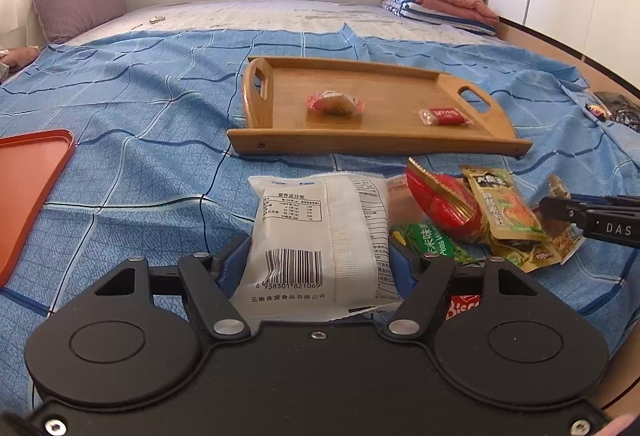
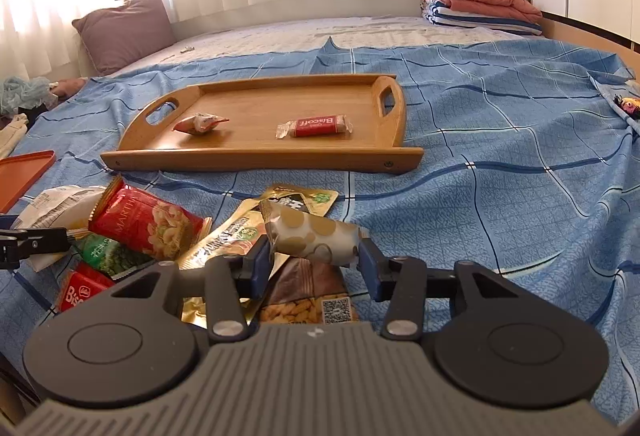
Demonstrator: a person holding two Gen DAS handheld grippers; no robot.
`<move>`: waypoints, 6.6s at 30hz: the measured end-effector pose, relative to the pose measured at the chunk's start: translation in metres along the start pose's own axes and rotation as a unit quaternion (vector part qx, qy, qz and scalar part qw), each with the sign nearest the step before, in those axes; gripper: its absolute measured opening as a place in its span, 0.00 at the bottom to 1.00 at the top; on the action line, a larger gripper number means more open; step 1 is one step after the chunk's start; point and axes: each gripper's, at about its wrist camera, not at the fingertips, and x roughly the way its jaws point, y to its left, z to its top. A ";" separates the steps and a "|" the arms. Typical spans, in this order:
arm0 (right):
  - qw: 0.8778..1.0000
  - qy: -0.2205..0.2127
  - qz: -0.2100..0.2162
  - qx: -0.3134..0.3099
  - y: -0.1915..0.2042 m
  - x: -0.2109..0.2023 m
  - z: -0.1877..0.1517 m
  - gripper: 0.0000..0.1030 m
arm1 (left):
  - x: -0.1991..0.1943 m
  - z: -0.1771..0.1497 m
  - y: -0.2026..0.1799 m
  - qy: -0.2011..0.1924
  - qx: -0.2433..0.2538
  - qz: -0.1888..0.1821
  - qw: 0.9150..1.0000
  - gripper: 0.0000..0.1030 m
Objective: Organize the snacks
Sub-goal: 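Lift the white bag with the left tool while the right tool lifts the spotted bar, then lower both snacks onto the tray and open both tools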
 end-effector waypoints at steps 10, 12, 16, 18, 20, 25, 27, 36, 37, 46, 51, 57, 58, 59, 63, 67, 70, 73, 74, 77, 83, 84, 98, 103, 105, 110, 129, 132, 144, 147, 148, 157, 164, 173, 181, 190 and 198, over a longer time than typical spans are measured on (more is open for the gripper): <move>1.000 0.000 -0.008 -0.006 0.007 0.000 0.006 0.21 | -0.013 -0.002 0.006 0.007 -0.003 -0.012 1.000 0.67; 1.000 0.007 -0.004 -0.002 0.005 0.003 0.003 0.21 | -0.014 -0.006 0.005 0.011 -0.003 -0.011 1.000 0.67; 1.000 0.005 -0.003 0.000 0.004 0.004 -0.002 0.25 | -0.016 -0.013 0.006 0.018 -0.003 -0.006 1.000 0.68; 1.000 0.003 -0.001 0.006 0.002 0.004 -0.002 0.37 | -0.018 -0.015 0.005 0.020 0.003 0.000 1.000 0.68; 1.000 0.001 0.003 0.007 0.000 0.005 -0.001 0.50 | -0.019 -0.018 0.005 0.019 0.013 0.002 1.000 0.68; 1.000 0.005 -0.002 -0.001 0.000 0.018 0.010 0.69 | -0.017 -0.017 0.006 0.020 -0.001 0.003 1.000 0.68; 1.000 0.009 -0.007 -0.002 0.000 0.025 0.015 0.72 | -0.017 -0.015 0.005 0.014 0.000 0.001 1.000 0.68; 0.998 0.051 -0.001 0.021 -0.002 0.056 0.023 0.80 | 0.001 -0.013 0.004 0.023 0.007 0.008 1.000 0.70; 0.998 0.053 0.003 0.031 -0.003 0.057 0.023 0.80 | 0.004 -0.015 0.005 0.029 0.003 0.007 1.000 0.70; 1.000 0.027 0.000 0.004 0.012 0.039 0.025 0.41 | -0.006 -0.013 0.004 0.012 0.007 0.002 1.000 0.60; 1.000 0.018 -0.002 -0.009 0.017 0.029 0.030 0.29 | -0.018 -0.004 0.005 -0.006 0.004 -0.001 1.000 0.61; 0.999 0.027 0.002 -0.018 0.012 0.032 0.034 0.50 | -0.024 0.010 0.009 -0.024 0.000 0.005 1.000 0.61; 0.999 0.033 0.004 -0.019 0.011 0.034 0.033 0.52 | -0.024 0.011 0.010 -0.026 -0.001 0.007 1.000 0.61; 0.999 0.037 0.004 -0.018 0.010 0.037 0.032 0.52 | -0.024 0.012 0.011 -0.026 -0.002 0.008 1.000 0.61; 0.998 0.062 0.019 -0.017 0.008 0.050 0.028 0.65 | -0.019 0.015 0.012 -0.019 -0.007 0.006 1.000 0.61; 0.997 0.067 0.031 0.016 0.002 0.055 0.028 0.77 | -0.015 0.014 0.012 -0.015 -0.008 0.003 1.000 0.61; 0.997 0.062 0.030 0.043 -0.007 0.055 0.027 0.82 | -0.013 0.014 0.012 -0.012 -0.011 0.000 1.000 0.61; 0.995 0.065 0.031 0.075 -0.018 0.053 0.024 0.83 | -0.012 0.015 0.011 -0.014 -0.009 0.002 1.000 0.61; 0.993 0.068 0.034 0.091 -0.022 0.052 0.024 0.83 | -0.012 0.016 0.011 -0.015 -0.009 0.002 1.000 0.61; 0.989 0.070 0.032 0.127 -0.026 0.047 0.022 0.86 | -0.010 0.016 0.011 -0.015 -0.009 0.003 1.000 0.61; 0.992 0.064 -0.025 0.107 0.003 0.052 0.020 0.91 | -0.008 0.017 0.009 -0.012 -0.015 -0.002 1.000 0.61; 0.992 0.064 -0.033 0.107 0.007 0.055 0.019 0.91 | -0.008 0.017 0.009 -0.013 -0.015 -0.003 1.000 0.61; 0.995 0.028 -0.047 0.088 0.013 0.043 0.021 0.55 | -0.007 0.029 0.016 -0.024 -0.017 0.007 1.000 0.61; 0.998 0.011 -0.042 0.050 0.019 0.034 0.036 0.54 | -0.003 0.044 0.018 -0.033 -0.015 0.005 0.999 0.61; 0.998 0.006 -0.040 0.044 0.020 0.033 0.046 0.54 | -0.001 0.053 0.017 -0.039 -0.011 0.006 0.999 0.61; 0.999 0.007 -0.037 0.019 0.021 0.042 0.080 0.54 | 0.010 0.089 0.017 -0.053 -0.006 0.006 0.999 0.61; 0.996 0.090 -0.018 0.008 0.016 0.162 0.170 0.55 | 0.150 0.210 0.009 0.043 -0.031 -0.004 0.999 0.61; 0.994 0.102 -0.024 0.018 0.013 0.180 0.166 0.55 | 0.178 0.209 0.009 0.059 -0.028 0.016 0.998 0.61; 0.992 0.124 -0.031 0.005 0.012 0.213 0.154 0.55 | 0.226 0.204 0.006 0.070 -0.015 0.047 0.996 0.61; 0.992 0.124 -0.032 0.000 0.014 0.215 0.154 0.55 | 0.230 0.203 0.006 0.072 -0.014 0.051 0.996 0.61; 0.992 0.124 -0.031 0.000 0.014 0.216 0.154 0.55 | 0.231 0.202 0.006 0.072 -0.013 0.053 0.996 0.61; 0.991 0.125 -0.042 -0.018 0.017 0.220 0.153 0.56 | 0.239 0.196 0.004 0.069 0.000 0.064 0.996 0.62; 0.990 0.127 -0.049 -0.019 0.018 0.226 0.152 0.56 | 0.242 0.193 -0.001 0.061 0.009 0.069 0.996 0.62; 0.991 0.123 -0.050 -0.020 0.021 0.225 0.150 0.59 | 0.240 0.190 -0.004 0.052 0.022 0.072 0.996 0.64; 0.992 0.118 -0.050 -0.016 0.021 0.219 0.149 0.77 | 0.228 0.193 -0.006 0.035 0.033 0.077 0.996 0.85; 0.993 0.091 -0.059 -0.042 0.023 0.187 0.154 0.90 | 0.198 0.191 -0.003 0.019 0.039 0.071 0.997 0.93; 0.997 0.067 -0.036 -0.032 0.019 0.138 0.145 0.95 | 0.146 0.175 -0.004 -0.002 0.048 0.037 0.998 0.94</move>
